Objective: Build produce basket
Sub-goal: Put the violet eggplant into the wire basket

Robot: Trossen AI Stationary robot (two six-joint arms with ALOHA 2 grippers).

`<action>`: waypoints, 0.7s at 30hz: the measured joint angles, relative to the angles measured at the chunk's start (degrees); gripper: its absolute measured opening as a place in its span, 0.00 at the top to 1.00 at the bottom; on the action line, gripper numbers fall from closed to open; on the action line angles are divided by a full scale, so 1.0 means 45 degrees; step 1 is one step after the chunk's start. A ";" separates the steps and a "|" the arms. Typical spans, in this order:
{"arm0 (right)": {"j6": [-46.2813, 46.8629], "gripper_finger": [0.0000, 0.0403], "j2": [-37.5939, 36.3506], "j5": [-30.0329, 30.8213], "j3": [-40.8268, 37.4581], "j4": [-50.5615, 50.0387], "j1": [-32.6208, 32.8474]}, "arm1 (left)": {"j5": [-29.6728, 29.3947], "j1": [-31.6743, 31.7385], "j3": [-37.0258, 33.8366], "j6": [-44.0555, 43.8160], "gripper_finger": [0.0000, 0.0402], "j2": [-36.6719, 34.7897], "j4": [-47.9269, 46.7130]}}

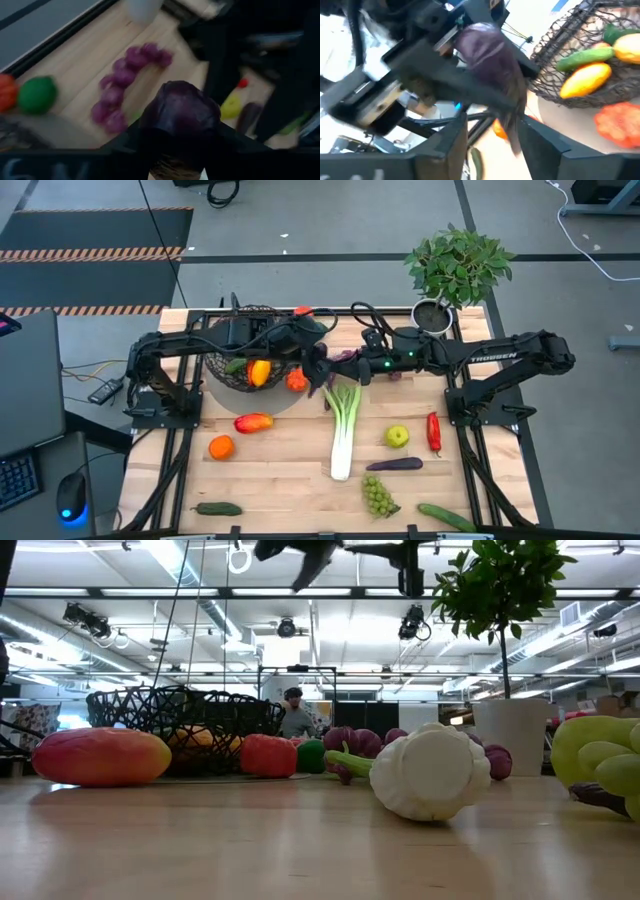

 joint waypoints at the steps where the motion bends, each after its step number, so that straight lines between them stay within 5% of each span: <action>1: 0.0000 0.52 0.0009 -0.0043 0.0000 -0.0296 0.0001 | 0.0000 0.0067 0.0000 0.0201 0.66 -0.0025 -0.0268; 9: 0.0591 0.40 0.0024 -0.0651 -0.0005 -0.2338 0.0001 | -0.0038 0.1016 0.0004 0.1860 0.58 -0.0137 -0.3972; 21: 0.0913 0.41 0.0024 -0.0905 -0.0005 -0.2348 0.0681 | -0.0297 0.3941 0.0005 0.4778 0.63 -0.0137 -0.6039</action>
